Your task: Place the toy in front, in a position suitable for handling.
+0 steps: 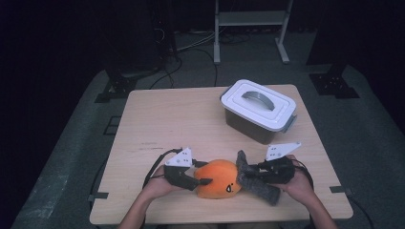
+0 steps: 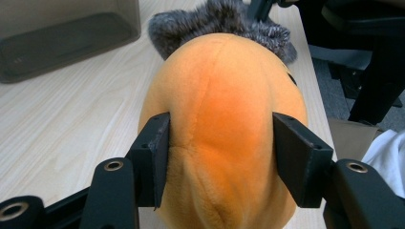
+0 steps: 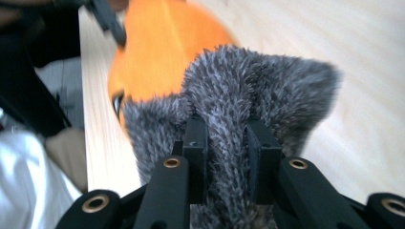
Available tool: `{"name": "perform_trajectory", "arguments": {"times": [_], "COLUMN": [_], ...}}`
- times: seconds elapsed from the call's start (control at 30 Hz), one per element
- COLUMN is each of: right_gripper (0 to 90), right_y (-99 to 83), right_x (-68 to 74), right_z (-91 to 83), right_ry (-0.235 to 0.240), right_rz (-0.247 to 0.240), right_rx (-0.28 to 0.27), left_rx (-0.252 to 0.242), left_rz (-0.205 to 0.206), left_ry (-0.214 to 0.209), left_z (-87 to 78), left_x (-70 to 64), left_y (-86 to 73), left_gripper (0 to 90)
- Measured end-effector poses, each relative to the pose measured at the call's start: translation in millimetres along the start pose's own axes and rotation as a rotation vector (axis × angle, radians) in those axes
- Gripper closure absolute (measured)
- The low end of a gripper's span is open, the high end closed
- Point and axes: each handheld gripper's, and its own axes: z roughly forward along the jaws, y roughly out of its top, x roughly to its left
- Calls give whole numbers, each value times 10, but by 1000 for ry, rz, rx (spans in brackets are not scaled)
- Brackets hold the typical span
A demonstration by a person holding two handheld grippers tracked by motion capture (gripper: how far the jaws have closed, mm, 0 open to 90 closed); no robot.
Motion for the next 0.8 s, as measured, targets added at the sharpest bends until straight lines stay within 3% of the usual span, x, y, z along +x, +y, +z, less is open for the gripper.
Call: {"name": "perform_trajectory", "arguments": {"times": [0.13, 0.23, 0.33, 0.57, 0.67, 0.73, 0.8], "right_gripper": [724, 703, 701, 719, 724, 724, 717], "right_y": [153, 146, 82, -56, -3, 69, 128], "right_x": [83, 137, 104, 14, 30, 74, 134], "right_z": [-20, 103, 123, 38, -4, -15, 17], "right_ry": [65, 51, 73, 30, 26, 53, 75], "right_rz": [-2, -41, -18, 0, 2, -1, -10], "right_rx": [-120, -61, -45, 45, -6, -72, -95], "left_rx": [-2, -1, -6, -6, -5, -6, -3], "left_rz": [12, 10, 10, -9, -4, 5, 12], "left_ry": [-8, -7, -4, -5, -13, -17, -24], "left_z": [25, 32, 35, 7, 18, 30, 32], "left_x": [-21, -31, -35, -17, -31, -43, -59], "left_y": [28, 29, 15, -2, 21, 38, 54], "left_gripper": [409, 377, 376, 379, 377, 375, 368]}}
